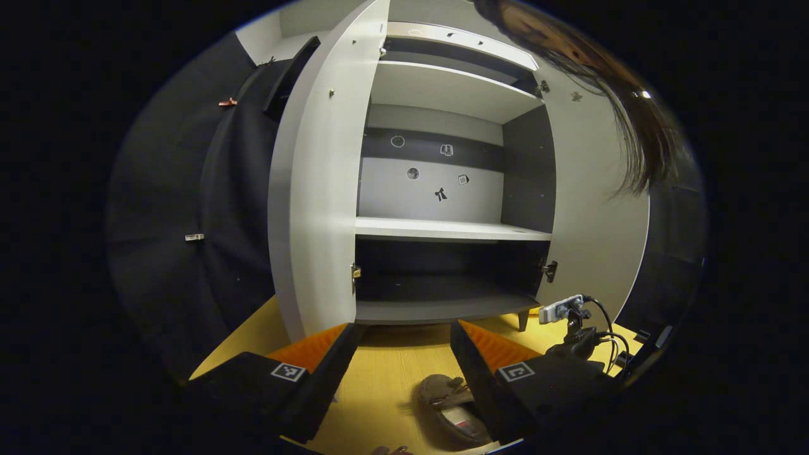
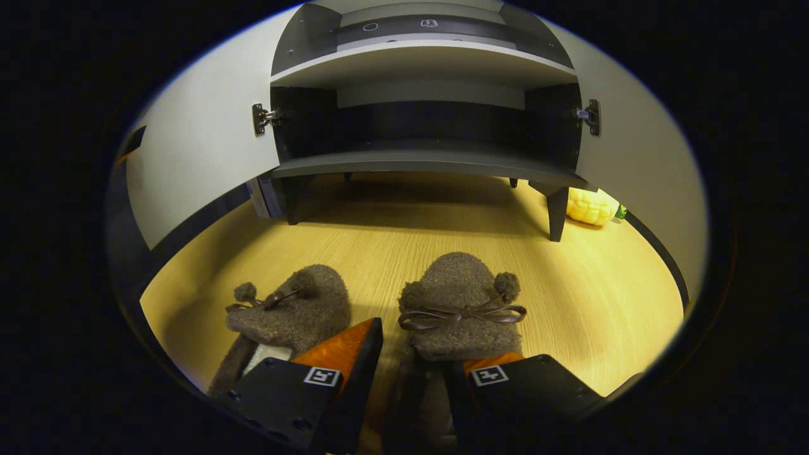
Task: Grab one shoe with the right hand and put it into the shoe cabinet, grab the other shoe with the left hand and put it into the shoe cabinet; then close the right door with the right hand and the left door with the left hand.
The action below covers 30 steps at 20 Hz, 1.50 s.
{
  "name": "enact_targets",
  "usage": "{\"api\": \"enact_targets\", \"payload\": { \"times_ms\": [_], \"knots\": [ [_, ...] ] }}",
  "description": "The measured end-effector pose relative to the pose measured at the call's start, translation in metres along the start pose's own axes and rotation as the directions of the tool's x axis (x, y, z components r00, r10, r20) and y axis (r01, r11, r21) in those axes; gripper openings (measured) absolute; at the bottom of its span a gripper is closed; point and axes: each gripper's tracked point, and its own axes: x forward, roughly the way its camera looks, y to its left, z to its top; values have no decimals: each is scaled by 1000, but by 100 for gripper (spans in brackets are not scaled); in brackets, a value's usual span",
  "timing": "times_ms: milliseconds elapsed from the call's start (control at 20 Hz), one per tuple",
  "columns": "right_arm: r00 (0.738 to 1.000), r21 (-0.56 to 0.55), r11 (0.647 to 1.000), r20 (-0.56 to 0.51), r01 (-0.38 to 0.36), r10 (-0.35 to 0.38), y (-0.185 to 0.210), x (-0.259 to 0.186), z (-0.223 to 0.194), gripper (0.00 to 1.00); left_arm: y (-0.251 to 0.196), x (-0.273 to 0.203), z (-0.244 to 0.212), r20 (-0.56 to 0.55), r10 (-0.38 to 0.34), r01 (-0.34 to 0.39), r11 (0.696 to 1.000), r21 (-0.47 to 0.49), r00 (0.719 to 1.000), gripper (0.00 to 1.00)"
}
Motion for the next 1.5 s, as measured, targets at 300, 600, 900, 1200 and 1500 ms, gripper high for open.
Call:
{"api": "enact_targets", "payload": {
  "times_ms": [300, 600, 900, 1200, 1500],
  "knots": [
    [1000, 27, 1000, -2, 2, -2, -5, 3, 1, 32, -9, 3, 0, 2, -21, 21, 999, -29, 1000, 94],
    [999, 21, 999, -6, -46, 46, 0, 3, 0, 9, -16, 1, -1, -3, -31, 30, 999, -40, 1000, 95],
    [993, 19, 994, 59, -107, 106, -1, -49, 53, 9, -28, -12, 18, 19, -49, 50, 998, -48, 999, 95],
    [935, -51, 994, 337, -99, 110, -7, -127, 213, 9, -53, -42, 64, 79, -98, 100, 995, -19, 992, 94],
    [861, -73, 997, 507, -9, 45, -36, -150, 357, 8, -88, -65, 109, 119, -156, 162, 986, -40, 981, 94]
  ]
}}
